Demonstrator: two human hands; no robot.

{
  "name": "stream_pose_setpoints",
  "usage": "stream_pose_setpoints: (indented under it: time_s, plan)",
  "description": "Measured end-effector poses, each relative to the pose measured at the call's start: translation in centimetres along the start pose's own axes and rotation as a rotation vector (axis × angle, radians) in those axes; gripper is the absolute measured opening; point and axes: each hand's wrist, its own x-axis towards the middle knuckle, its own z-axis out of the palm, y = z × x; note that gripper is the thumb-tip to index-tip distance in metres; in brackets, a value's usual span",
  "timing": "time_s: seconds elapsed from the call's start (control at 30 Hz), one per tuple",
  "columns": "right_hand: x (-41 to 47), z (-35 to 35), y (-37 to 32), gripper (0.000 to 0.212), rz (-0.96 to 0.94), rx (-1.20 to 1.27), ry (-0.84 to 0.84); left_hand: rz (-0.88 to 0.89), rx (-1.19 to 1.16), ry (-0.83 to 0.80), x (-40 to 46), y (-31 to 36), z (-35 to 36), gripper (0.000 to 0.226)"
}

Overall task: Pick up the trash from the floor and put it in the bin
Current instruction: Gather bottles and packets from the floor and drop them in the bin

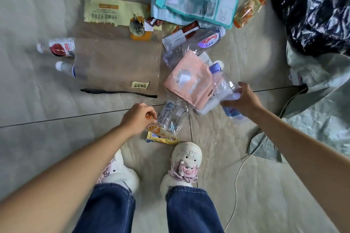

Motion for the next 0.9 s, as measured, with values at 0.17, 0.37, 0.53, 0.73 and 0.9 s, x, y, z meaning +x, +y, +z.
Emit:
stream_pose_setpoints:
  time_s: [0.17,0.37,0.53,0.73,0.9]
  plan:
    - [2.5,1.6,-2.1,0.065,-0.019,0.164,-0.039,-0.212,-0.319,0.011,3.7,2.0,2.5,0.026]
    - [5.3,5.5,-1.9,0.077,-0.011,-0.016,0.018,-0.400,-0.271,0.264,6.2,2.2,8.5,0.018]
    - [5.7,8.1,-1.4,0.083,0.027,-0.108,0.144,-0.301,0.007,0.467,7.7,2.5,10.2,0.025]
    - [5.9,8.1,-1.6,0.095,0.046,-0.141,0.184,-0.361,-0.048,0.443,8.7,1.8,9.8,0.028]
    - [5.1,7.4,-2.7,0.109,0.113,-0.055,0.096,-0.344,-0.165,0.209,8.2,0.7,7.2,0.017]
